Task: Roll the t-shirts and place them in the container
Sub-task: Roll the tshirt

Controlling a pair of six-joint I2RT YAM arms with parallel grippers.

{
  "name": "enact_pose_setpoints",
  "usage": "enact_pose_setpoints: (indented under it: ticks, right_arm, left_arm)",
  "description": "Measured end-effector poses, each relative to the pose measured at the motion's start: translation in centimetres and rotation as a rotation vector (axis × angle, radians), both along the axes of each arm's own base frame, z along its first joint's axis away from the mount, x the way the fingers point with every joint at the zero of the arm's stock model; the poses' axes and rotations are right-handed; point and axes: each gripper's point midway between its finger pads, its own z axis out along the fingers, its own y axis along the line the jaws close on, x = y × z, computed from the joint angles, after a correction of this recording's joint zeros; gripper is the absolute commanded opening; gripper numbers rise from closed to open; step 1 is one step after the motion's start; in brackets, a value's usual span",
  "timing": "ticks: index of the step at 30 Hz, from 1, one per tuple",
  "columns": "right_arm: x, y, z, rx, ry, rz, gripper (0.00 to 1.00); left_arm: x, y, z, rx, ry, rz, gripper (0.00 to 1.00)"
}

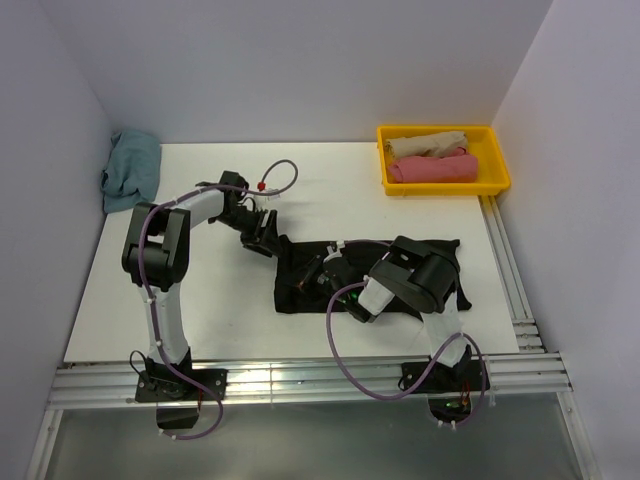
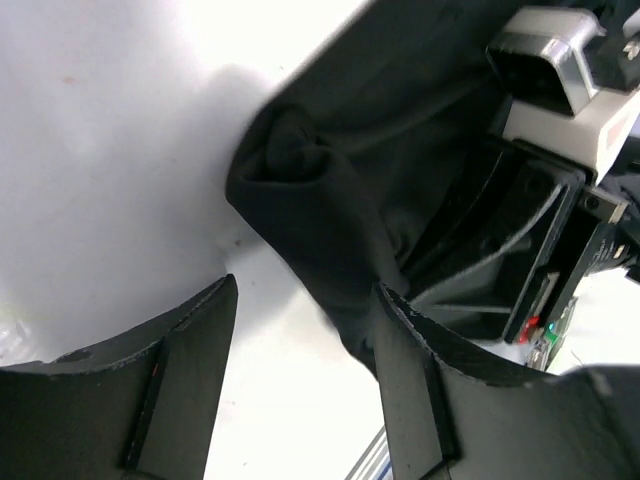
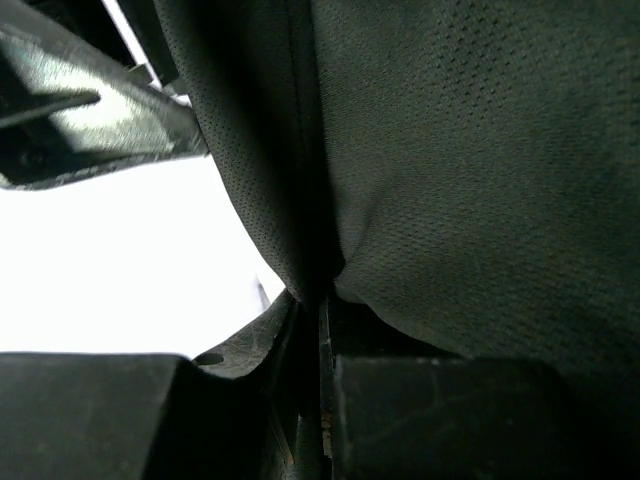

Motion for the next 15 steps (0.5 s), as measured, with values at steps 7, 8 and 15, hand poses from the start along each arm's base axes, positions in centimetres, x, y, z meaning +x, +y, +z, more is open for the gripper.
enact_pose_setpoints:
  ticks: [7, 8, 15]
  right_arm:
    - [0.1, 0.1, -0.2, 0.051, 0.015, -0.004, 0.00]
    - [0.1, 0.0, -0.3, 0.054, 0.020, -0.006, 0.00]
    - [0.0, 0.0, -0.4, 0.066, 0.027, -0.005, 0.10]
  left_arm:
    - [1.1, -0.8, -0.5, -0.021, 0.000, 0.045, 0.58]
    - [1.0, -1.0, -0.6, -0.033, 0.016, 0.050, 0.57]
    - [0.6, -2.0, -1.2, -0.045, 0.057, 0.056, 0.24]
